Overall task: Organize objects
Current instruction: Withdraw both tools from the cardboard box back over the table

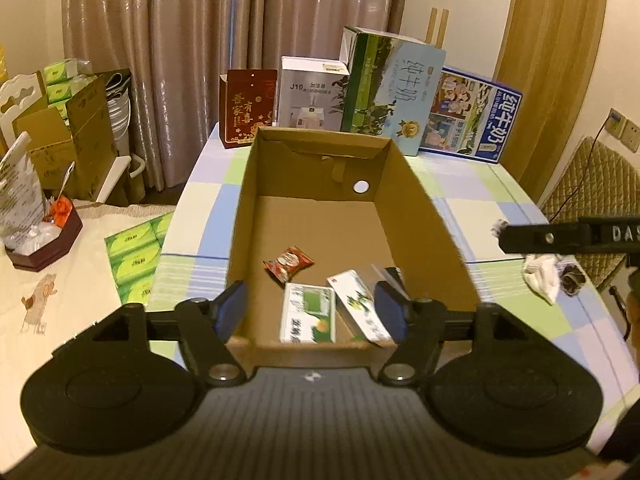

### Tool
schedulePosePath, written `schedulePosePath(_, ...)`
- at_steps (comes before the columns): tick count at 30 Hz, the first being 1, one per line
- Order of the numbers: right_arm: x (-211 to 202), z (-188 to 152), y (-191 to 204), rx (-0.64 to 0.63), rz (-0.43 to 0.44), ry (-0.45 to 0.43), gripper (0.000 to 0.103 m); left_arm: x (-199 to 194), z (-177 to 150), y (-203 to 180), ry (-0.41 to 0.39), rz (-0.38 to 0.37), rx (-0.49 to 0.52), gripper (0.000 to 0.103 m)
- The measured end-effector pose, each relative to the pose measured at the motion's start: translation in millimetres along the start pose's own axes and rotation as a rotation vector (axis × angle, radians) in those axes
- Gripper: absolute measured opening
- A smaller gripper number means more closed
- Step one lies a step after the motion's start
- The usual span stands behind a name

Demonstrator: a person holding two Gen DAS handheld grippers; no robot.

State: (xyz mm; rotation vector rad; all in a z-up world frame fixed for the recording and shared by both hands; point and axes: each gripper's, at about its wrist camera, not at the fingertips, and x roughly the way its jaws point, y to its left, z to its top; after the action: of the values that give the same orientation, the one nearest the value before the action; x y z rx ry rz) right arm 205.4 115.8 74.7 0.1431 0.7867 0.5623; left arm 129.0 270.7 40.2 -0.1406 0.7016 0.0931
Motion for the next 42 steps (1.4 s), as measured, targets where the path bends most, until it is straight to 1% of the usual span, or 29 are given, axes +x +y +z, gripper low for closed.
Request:
schedulePosePath(2, -14.6, -9.0, -2.7, 0.000, -0.016, -0.006, 0.087, -10.9, -3.7, -6.7, -0.005, 0.000, -0.004, 0.073)
schedulePosePath(4, -26.9, -17.6, -5.4, 0.004, -0.022, -0.008, 0.092, -21.5, -7.0, -14.0, -0.009, 0.001, -0.008, 0.079)
schedulePosePath(7, -42.8, -29.3, -9.8, 0.006, -0.030, -0.008, 0.097, -35.3, -12.2, -23.8, -0.016, 0.006, -0.015, 0.083)
schedulePosePath(12, -68.4, -41.2, -14.6, 0.001, -0.046, -0.021, 0.101, -56.3, -20.9, -42.1, -0.030, 0.009, -0.021, 0.088)
schedulePosePath(15, -86.1, -47.5, -14.7, -0.019, -0.063, -0.032, 0.101, -66.2, -24.9, -53.3, -0.037, 0.000, -0.025, 0.091)
schedulePosePath(20, -112.4, -65.3, -17.1, -0.069, -0.120, -0.057, 0.101, -80.4, -31.8, -76.0, -0.051, -0.021, -0.021, 0.097)
schedulePosePath(22, -121.1, -72.2, -21.8, -0.074, -0.138, -0.065, 0.101, -85.0, -35.7, -85.6, -0.058, -0.030, -0.018, 0.101)
schedulePosePath(29, -152.5, -90.9, -44.7, -0.052, -0.201, -0.092, 0.101, -95.1, -46.8, -118.2, -0.068, -0.048, 0.017, 0.102)
schedulePosePath(34, -167.9, -96.7, -60.6, -0.038, -0.240, -0.101, 0.101, -99.6, -53.3, -134.7, -0.079, -0.062, 0.015, 0.102)
schedulePosePath(42, -192.3, -114.9, -92.4, 0.023, -0.290, -0.121, 0.101, -94.5, -61.7, -160.3, -0.072, -0.088, 0.041, 0.102)
